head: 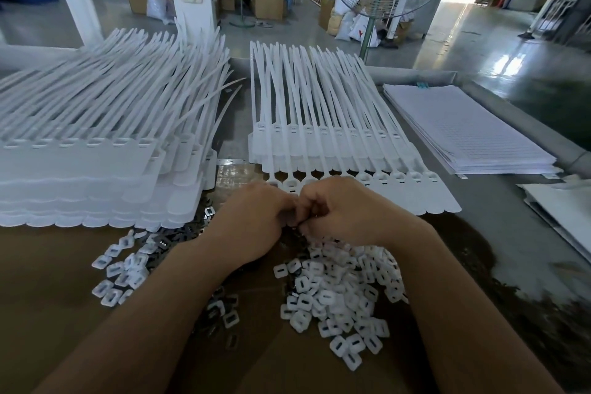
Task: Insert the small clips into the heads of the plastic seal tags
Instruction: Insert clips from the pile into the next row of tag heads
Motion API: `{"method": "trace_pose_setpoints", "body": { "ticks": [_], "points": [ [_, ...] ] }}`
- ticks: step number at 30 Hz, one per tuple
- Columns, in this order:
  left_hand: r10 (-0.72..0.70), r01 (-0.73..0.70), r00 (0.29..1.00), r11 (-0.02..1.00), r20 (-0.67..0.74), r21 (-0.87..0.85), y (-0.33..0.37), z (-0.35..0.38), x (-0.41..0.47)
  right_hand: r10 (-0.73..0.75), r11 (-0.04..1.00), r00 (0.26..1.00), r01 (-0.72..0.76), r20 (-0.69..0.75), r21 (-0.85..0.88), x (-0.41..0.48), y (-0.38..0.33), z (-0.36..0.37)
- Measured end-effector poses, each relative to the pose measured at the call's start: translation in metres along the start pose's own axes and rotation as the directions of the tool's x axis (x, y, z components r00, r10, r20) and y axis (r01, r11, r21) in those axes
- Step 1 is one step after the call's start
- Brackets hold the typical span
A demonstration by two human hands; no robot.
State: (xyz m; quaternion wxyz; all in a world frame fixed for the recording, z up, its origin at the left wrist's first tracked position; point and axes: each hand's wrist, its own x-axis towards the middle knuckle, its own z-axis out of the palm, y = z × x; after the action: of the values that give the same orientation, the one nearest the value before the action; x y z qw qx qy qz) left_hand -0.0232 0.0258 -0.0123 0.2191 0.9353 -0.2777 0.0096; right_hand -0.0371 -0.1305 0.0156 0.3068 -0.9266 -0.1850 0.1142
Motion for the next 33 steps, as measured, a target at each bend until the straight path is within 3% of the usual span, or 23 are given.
{"method": "trace_pose_setpoints", "body": {
  "ticks": [8,14,17,28,33],
  "points": [
    [-0.012,0.013,1.0,0.997,-0.014,0.076,-0.002,0.005,0.003,0.031,0.966,0.999,-0.021,-0.039,0.256,-0.003,0.011,-0.011],
    [0.013,-0.002,0.999,0.965,-0.042,0.261,0.006,0.012,0.002,0.123,0.955,0.933,-0.019,-0.339,0.296,0.011,0.02,-0.005],
    [0.006,0.006,0.999,0.958,-0.041,0.286,0.01,0.016,0.001,0.169,0.946,0.894,-0.029,-0.415,0.324,0.027,0.021,0.003],
    [0.025,-0.021,1.0,0.953,-0.012,0.304,0.01,0.019,0.002,0.192,0.981,0.895,-0.188,-0.402,0.05,0.05,0.019,0.02],
    [0.035,-0.03,0.999,0.953,-0.01,0.3,0.011,0.018,0.001,0.209,0.974,0.905,-0.225,-0.372,0.002,0.051,0.017,0.019]
  ]
}}
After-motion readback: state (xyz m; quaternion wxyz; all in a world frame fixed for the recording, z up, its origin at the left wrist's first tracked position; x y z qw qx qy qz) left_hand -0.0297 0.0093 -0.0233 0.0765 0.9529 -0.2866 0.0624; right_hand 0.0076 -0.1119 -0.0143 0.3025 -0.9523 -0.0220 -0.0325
